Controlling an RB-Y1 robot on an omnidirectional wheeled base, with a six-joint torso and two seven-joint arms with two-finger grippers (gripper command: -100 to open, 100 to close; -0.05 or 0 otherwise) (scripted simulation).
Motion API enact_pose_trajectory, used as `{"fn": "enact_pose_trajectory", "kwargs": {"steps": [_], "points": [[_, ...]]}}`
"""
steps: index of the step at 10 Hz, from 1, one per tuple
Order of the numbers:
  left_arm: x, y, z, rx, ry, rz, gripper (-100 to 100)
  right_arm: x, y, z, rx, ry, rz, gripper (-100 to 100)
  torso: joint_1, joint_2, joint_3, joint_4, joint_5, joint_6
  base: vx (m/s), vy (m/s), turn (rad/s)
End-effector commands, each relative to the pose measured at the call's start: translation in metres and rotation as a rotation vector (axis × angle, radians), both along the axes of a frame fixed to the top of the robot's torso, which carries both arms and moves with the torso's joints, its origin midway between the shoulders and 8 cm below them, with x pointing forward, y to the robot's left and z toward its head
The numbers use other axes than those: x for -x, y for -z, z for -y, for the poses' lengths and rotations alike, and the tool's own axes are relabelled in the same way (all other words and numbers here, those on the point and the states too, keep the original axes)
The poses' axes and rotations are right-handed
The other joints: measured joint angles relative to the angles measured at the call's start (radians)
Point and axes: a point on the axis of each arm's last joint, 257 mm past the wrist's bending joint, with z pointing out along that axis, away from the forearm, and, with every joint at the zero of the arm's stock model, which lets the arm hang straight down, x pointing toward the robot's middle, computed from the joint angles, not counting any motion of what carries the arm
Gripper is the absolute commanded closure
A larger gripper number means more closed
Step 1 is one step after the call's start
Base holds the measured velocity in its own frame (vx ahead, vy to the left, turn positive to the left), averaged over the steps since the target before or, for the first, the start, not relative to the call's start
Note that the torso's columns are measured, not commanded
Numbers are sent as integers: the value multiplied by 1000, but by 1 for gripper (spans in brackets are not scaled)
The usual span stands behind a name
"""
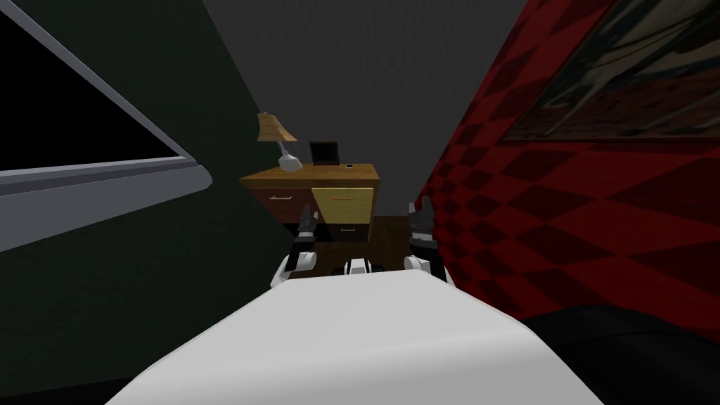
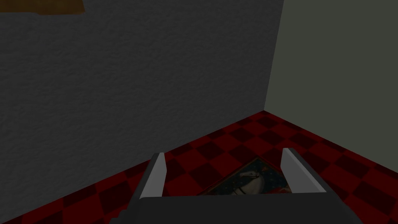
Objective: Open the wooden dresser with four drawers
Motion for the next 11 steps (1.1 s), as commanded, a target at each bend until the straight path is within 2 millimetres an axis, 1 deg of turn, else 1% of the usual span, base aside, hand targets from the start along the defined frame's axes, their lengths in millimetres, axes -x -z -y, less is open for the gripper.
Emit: {"fn": "enact_pose_trajectory", "kwargs": {"steps": [1,3,6,7,8,9,11], "points": [[-11,23,7,-1,8,-51,-100,0,0,0,0,0,0,0,0,1,1,0,0,0,134,-43,-44],[-18,38,10,-5,14,-88,-100,0,0,0,0,0,0,0,2,2,1,1,0,0,119,-16,-49],[-27,59,16,-12,23,-139,-100,0,0,0,0,0,0,0,-1,1,1,0,0,0,109,-31,-40],[-31,69,18,-15,28,-166,-100,0,0,0,0,0,0,0,0,0,0,0,0,0,151,-38,-68],[-34,76,20,-18,31,-182,-100,0,0,0,0,0,0,0,0,-2,-1,0,0,0,149,-43,-57],[-32,71,18,-16,29,-170,-100,0,0,0,0,0,0,0,0,-1,-1,0,0,0,63,-17,-7],[-36,61,16,-17,28,-172,-100,0,0,0,0,0,0,0,2,3,2,1,0,0,100,-2,-5]]}}
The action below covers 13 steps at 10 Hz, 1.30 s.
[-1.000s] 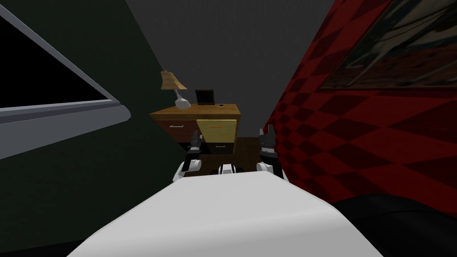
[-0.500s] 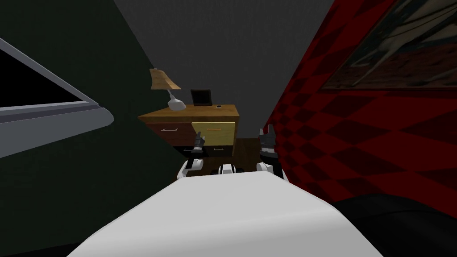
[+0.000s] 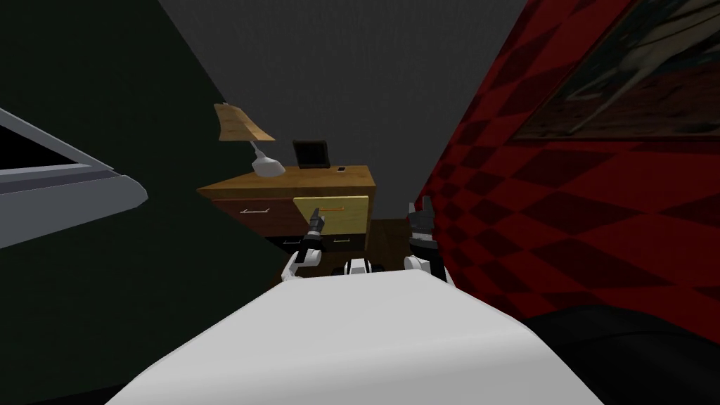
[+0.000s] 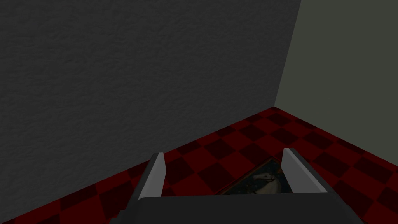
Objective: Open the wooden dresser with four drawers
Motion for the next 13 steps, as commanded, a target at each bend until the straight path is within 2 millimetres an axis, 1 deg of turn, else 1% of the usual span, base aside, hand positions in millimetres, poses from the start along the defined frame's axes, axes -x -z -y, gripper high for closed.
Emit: {"fn": "enact_pose_trajectory", "kwargs": {"steps": [1,2,3,4,6,7,8,9,10,11,12,13], "points": [[-1,-5,-1,-1,0,0,-100,0,0,0,0,0,0,0,-1,-2,-2,-1,0,0,49,-1,0],[1,3,0,0,0,-3,100,0,0,0,0,0,0,0,-1,0,-1,-1,0,0,-53,-6,7],[0,-1,-1,0,0,-5,100,0,0,0,0,0,0,0,-2,4,2,1,0,0,-29,2,15],[-3,-9,2,-2,4,2,-100,0,0,0,0,0,0,0,0,-2,-1,-5,2,1,-51,-74,1],[-3,-9,2,-2,4,3,-100,0,0,0,0,0,0,0,-7,-5,-3,-2,-2,0,-49,-107,2],[-6,-17,1,-3,3,0,-100,0,0,0,0,0,0,0,-1,-5,-3,-2,0,0,47,-10,-6],[-7,-20,0,-3,3,0,-100,0,0,0,0,0,0,0,3,-7,-4,-2,1,0,94,-13,-6],[-5,-18,1,-3,3,2,-100,0,0,0,0,0,0,0,2,-7,-5,-2,1,0,45,-7,1],[-3,-10,2,-2,4,0,100,0,0,0,0,0,0,0,0,-3,-2,-1,0,0,-51,7,8],[-4,-12,1,-2,4,-3,100,0,0,0,0,0,0,0,-1,4,2,0,0,0,-32,6,2],[-2,-13,4,-2,4,10,-100,0,0,0,0,0,0,0,-1,1,1,0,0,0,-44,-77,4],[-3,-12,3,-2,4,3,-100,0,0,0,0,0,0,0,-6,0,0,0,-1,0,-30,-51,7]]}}
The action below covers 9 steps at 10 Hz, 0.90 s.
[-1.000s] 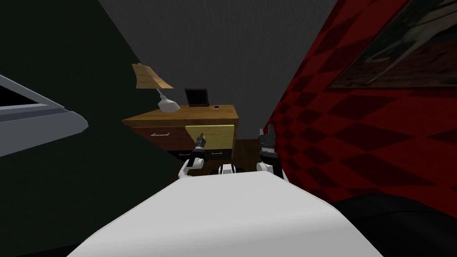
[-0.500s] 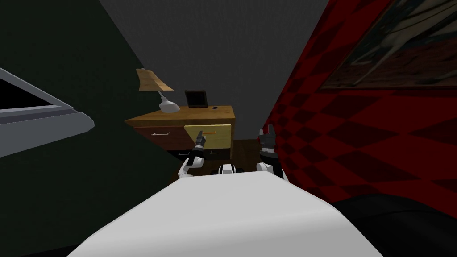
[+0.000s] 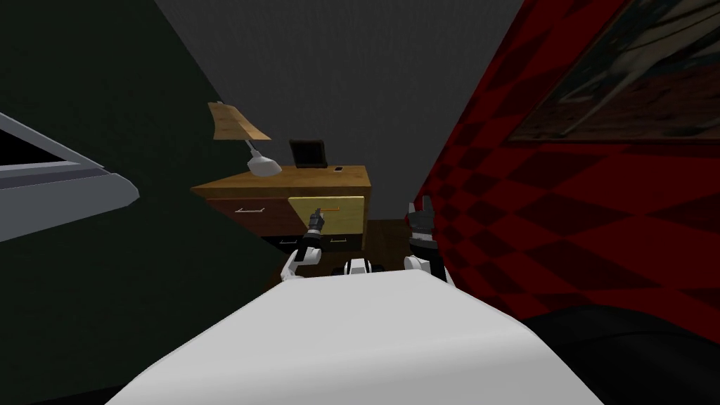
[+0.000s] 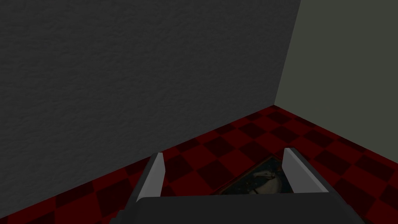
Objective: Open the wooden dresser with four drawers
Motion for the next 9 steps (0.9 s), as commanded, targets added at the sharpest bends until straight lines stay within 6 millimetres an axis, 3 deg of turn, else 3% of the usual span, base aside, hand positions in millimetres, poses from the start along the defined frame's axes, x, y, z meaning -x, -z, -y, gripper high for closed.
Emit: {"fn": "enact_pose_trajectory", "kwargs": {"steps": [1,3,4,6,9], "points": [[-3,-8,-1,1,-1,1,-100,0,0,0,0,0,0,0,3,-3,-2,-1,0,0,53,-1,-5],[-3,-8,-1,1,0,3,-100,0,0,0,0,0,0,0,7,-8,-5,-3,2,0,73,-1,-3],[0,0,0,0,0,2,100,0,0,0,0,0,0,0,6,-3,-2,-1,2,0,-63,-2,9],[2,-9,1,0,4,6,100,0,0,0,0,0,0,0,4,3,2,1,1,0,-89,-1,12],[6,-19,2,0,12,15,100,0,0,0,0,0,0,0,2,5,3,5,-1,0,-189,-12,30]]}}
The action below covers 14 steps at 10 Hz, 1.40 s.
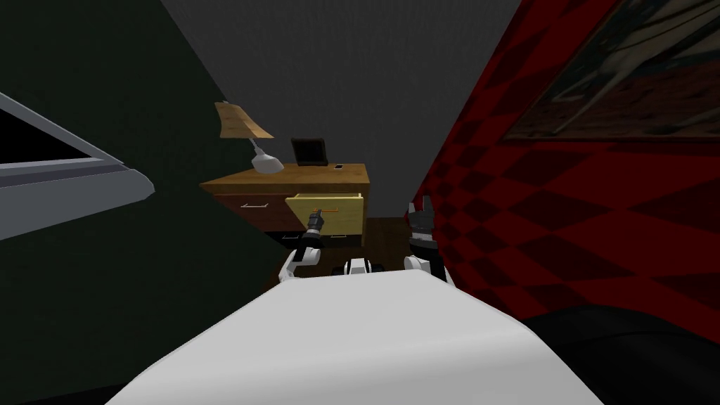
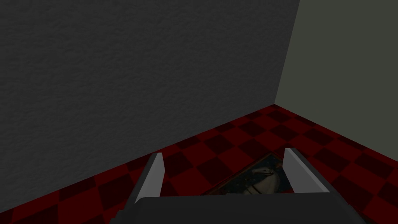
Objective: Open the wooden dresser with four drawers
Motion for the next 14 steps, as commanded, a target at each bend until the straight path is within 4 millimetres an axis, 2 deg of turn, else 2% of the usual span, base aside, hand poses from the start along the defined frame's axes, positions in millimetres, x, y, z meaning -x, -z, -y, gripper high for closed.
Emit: {"fn": "enact_pose_trajectory", "kwargs": {"steps": [1,5,6,7,14], "points": [[2,-2,0,0,2,-3,100,0,0,0,0,0,0,0,0,1,0,2,-1,0,-101,4,-1],[13,-12,4,1,17,18,100,0,0,0,0,0,0,0,2,1,0,0,0,-1,-197,6,22],[14,-1,3,0,13,-7,100,0,0,0,0,0,0,0,0,1,0,1,-1,-1,-90,-7,4],[15,-8,1,1,12,-16,-100,0,0,0,0,0,0,0,-1,-5,-3,0,-1,0,-12,-4,12],[20,-45,-2,5,20,-16,-100,0,0,0,0,0,0,0,3,-6,-4,-5,2,0,13,-7,9]]}}
